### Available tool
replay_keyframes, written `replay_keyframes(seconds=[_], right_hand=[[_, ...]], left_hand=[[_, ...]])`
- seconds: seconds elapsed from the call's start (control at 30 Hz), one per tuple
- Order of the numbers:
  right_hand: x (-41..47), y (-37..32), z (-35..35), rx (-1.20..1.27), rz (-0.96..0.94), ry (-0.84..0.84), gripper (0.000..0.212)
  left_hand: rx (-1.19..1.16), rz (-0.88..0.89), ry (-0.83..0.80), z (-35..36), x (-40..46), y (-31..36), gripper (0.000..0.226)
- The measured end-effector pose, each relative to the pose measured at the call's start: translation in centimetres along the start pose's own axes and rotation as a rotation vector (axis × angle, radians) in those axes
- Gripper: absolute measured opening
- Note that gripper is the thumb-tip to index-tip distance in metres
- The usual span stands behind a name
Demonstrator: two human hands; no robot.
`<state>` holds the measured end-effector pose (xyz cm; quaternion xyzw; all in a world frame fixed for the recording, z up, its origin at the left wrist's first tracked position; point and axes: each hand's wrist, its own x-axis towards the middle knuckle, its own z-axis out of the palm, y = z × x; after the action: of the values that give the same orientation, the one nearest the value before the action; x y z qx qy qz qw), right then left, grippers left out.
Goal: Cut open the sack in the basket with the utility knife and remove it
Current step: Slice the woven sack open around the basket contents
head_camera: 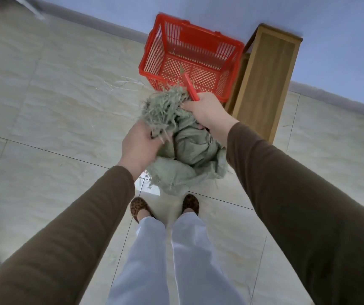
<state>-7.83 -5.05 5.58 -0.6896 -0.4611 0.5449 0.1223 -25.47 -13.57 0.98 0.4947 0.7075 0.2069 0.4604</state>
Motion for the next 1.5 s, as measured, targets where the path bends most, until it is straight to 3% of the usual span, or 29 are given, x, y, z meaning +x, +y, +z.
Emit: replay_keyframes(seconds=[0.1, 0.17, 0.3, 0.47, 0.53, 0.6, 0.63, 0.73, 0.83, 0.93, 1.03, 1.13, 1.5], right_hand=[[0.6, 0.0, -0.8, -0.100, -0.022, 0.046, 0.031], [1.0, 0.7, -1.3, -0.140, -0.016, 0.092, 0.021], [1.4, 2.0, -1.5, -0.129, 0.019, 0.135, 0.020], [1.3, 1.2, -1.2, 0.089, 0.027, 0.049, 0.017], [1.3, 0.6, -1.0, 0.129, -0.012, 0.042, 0.020], [1.1, -0.1, -0.9, 0.142, -0.065, 0.069, 0.012], [1.0, -0.4, -0.9, 0.145, -0.083, 0.076, 0.006], [0.7, -0.2, -1.1, -0.011, -0.172, 0.156, 0.032], [-1.8, 1.6, -0.9, -0.138, -0.390, 0.323, 0.027], [-5.0, 4.4, 0.7, -0.202, -0.418, 0.112, 0.020], [-6.0, 6.6, 2.9, -0.513, -0.304, -0.117, 0.028], [-5.7, 7.3, 4.1, -0.499, -0.209, -0.136, 0.029], [-6.0, 7.2, 6.2, -0.423, -0.120, -0.109, 0.028]], left_hand=[[-0.569, -0.135, 0.041, -0.3, 0.7, 0.8, 0.028], [-0.661, -0.195, 0.039, -0.4, 0.7, 0.8, 0.029], [-0.645, -0.308, 0.089, 0.0, 1.0, -0.4, 0.026], [-0.535, -0.234, 0.073, 0.6, 1.6, 0.2, 0.027], [-0.572, -0.242, -0.013, 0.6, 1.8, 1.6, 0.010], [-0.496, -0.273, -0.125, 0.7, 2.1, 2.1, 0.033], [-0.454, -0.261, -0.151, 0.7, 2.1, 2.1, 0.033], [-0.488, -0.299, -0.099, 1.1, 2.7, 0.9, 0.013], [-0.558, -0.355, -0.056, 1.3, 3.3, 0.4, 0.022], [-0.572, -0.340, -0.054, 1.4, 3.7, -0.5, 0.061], [-0.532, -0.294, -0.067, 1.6, 3.3, -0.4, 0.048], [-0.457, -0.246, -0.061, 2.0, 3.0, -0.2, 0.029], [-0.386, -0.195, -0.018, 2.3, 2.3, -0.8, 0.036]])
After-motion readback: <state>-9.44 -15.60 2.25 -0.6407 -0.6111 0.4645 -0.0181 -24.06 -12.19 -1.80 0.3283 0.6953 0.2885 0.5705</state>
